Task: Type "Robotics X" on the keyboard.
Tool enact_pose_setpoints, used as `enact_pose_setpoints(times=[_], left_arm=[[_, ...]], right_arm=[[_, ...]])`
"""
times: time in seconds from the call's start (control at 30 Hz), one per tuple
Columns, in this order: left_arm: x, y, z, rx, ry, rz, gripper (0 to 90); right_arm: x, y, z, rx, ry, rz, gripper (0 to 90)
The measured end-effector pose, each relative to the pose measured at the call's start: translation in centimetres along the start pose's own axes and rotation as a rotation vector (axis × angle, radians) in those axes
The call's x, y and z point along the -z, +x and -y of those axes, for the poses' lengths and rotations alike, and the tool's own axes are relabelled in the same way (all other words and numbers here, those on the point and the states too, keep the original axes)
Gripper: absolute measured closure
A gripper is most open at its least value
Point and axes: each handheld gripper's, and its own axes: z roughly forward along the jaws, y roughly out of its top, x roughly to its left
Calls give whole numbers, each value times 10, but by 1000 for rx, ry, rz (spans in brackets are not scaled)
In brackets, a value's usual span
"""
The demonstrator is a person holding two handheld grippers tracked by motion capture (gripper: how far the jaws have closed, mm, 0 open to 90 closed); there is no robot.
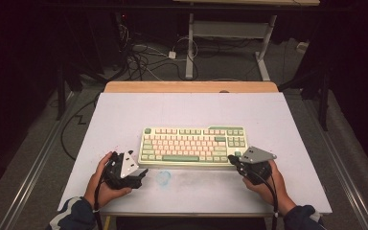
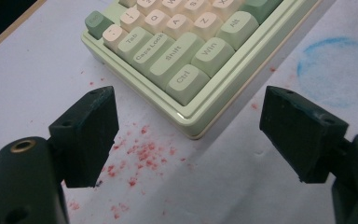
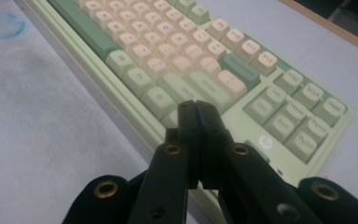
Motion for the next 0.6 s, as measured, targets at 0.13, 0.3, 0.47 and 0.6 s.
enact_pose_setpoints(times=[0.13,0.3,0.47,0.6], left_arm=[[-1,0,0,2,5,1,182],[-2,0,1,8,8,6,181],[-1,1,1,5,14,9,181],[-1,1,1,5,15,10,181]], right_arm=[[-13,-4,-17,4,-7,-19,900],[-33,-2,-38,19,1,-51,900],[-55,3,-58,25,4,-69,900],[-70,9,-70,30,14,-83,900]])
